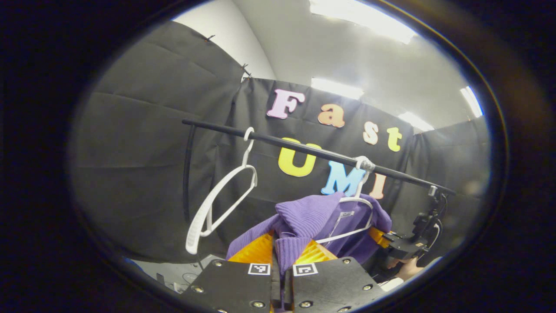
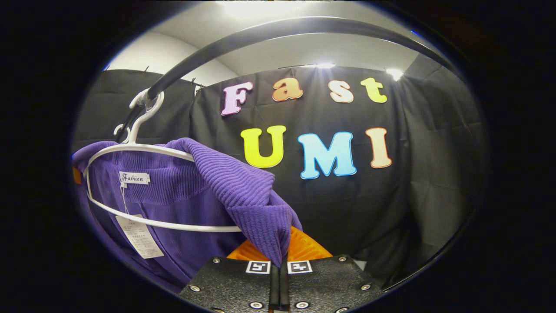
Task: Grasp the clothes on the hanger with both hands and then place them into the laundry hamper below.
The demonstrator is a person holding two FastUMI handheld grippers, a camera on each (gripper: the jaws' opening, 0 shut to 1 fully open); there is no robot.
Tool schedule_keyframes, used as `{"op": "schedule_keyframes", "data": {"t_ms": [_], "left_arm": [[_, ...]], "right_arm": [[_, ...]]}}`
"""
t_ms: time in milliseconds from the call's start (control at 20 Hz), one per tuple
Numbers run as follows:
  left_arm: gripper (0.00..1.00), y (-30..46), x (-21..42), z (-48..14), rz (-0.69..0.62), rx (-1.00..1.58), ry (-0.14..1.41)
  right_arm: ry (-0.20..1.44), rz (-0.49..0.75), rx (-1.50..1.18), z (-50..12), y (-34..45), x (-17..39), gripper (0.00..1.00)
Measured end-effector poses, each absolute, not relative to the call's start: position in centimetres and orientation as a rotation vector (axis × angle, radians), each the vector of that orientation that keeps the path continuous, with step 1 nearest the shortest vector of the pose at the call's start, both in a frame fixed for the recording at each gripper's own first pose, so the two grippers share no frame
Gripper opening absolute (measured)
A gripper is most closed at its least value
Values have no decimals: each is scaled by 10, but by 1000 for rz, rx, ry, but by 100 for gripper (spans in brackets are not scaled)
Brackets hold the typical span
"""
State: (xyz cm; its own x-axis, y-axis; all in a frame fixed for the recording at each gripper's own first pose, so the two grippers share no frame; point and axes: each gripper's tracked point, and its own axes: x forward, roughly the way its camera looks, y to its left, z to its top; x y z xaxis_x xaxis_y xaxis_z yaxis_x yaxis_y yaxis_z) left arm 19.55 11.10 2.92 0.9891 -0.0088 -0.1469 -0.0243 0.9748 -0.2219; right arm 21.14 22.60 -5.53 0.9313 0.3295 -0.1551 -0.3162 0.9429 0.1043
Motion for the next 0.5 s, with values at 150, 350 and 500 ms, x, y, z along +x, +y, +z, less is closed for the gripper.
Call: {"op": "schedule_keyframes", "data": {"t_ms": [150,350,500], "left_arm": [[4,119,205,40,-13,-249,132],[4,139,215,54,-19,-205,103],[4,153,221,56,-23,-164,93]], "right_arm": [[171,319,77,-53,227,199,0],[164,299,84,-46,229,187,0],[146,282,95,-34,228,181,0]]}}
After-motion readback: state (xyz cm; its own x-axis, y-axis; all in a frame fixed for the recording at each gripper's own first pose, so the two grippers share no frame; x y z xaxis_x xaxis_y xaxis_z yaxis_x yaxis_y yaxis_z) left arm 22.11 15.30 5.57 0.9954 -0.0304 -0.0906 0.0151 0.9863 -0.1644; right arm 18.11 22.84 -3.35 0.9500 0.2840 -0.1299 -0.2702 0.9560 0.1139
